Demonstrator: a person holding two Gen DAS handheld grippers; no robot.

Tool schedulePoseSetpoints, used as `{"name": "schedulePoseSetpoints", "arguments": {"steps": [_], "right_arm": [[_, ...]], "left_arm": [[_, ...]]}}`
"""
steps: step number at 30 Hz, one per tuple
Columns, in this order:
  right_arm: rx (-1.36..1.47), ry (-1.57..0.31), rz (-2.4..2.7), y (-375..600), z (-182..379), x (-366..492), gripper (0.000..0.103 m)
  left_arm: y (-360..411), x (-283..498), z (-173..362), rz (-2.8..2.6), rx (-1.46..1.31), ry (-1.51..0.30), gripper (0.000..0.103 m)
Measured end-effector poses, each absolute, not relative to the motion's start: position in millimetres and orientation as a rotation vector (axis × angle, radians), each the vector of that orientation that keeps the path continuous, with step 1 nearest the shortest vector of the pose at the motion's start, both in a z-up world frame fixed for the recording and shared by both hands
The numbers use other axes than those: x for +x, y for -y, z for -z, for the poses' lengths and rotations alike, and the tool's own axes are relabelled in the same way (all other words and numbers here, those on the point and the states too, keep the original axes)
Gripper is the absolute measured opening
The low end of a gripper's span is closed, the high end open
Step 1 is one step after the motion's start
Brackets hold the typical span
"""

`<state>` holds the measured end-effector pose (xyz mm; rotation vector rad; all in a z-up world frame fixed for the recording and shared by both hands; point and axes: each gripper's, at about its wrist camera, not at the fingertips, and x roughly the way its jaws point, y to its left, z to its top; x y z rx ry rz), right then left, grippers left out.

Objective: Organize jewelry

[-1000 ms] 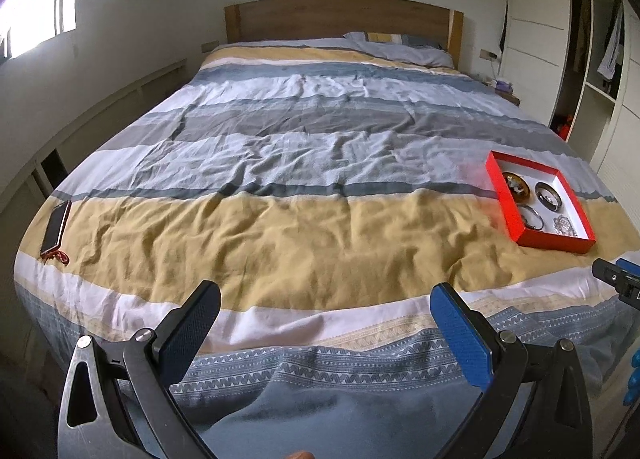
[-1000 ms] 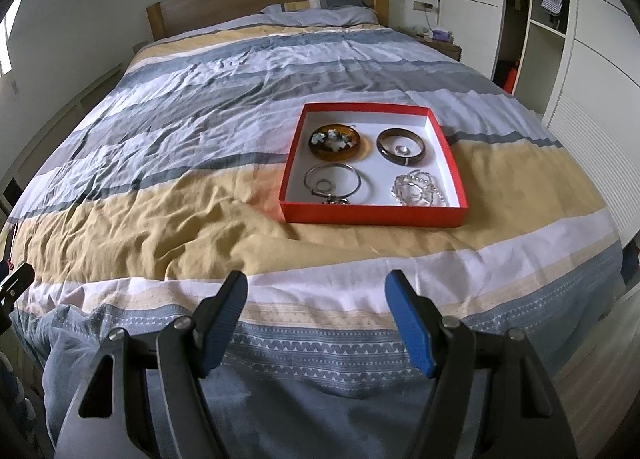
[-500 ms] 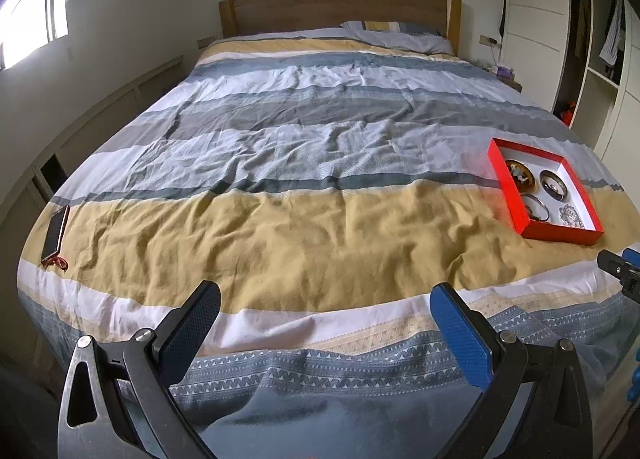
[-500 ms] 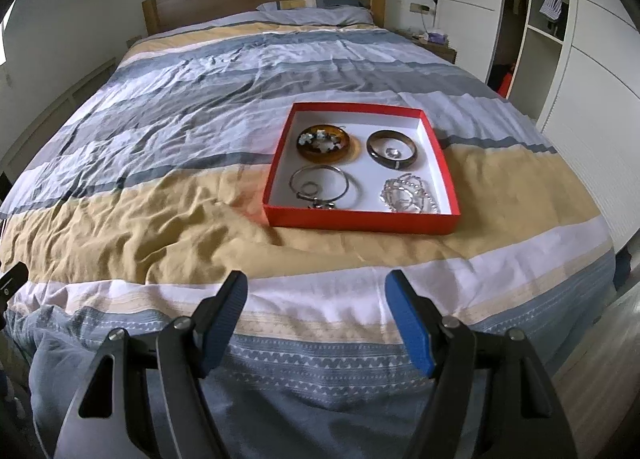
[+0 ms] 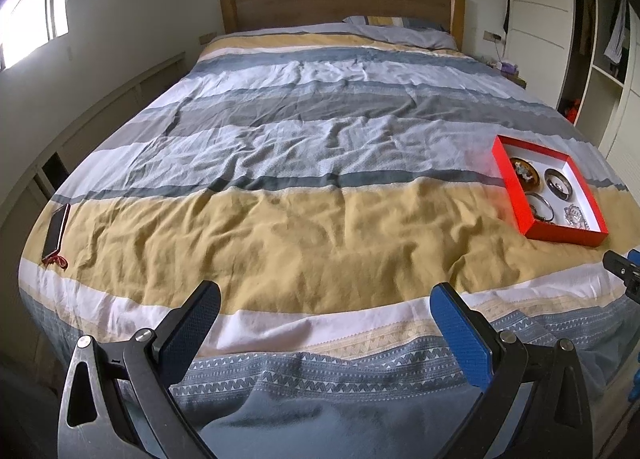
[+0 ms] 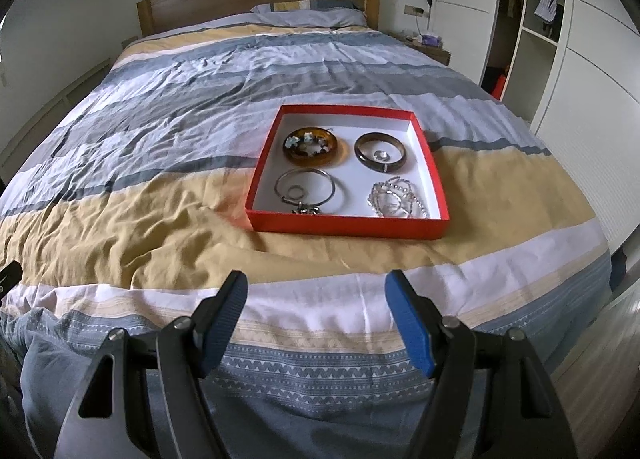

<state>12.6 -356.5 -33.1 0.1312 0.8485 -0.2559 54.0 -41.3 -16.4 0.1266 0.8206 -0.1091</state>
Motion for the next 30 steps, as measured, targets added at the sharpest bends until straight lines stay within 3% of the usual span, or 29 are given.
{"name": "schedulePoseSetpoints", "arguments": {"steps": [30], "right_arm": [[0.152,-0.875,0.25,361.0,48.3,17.5,0.07]], "left_arm": [[37.2,52.3,18.9,0.095,0.16,-0.846,0.102]]}}
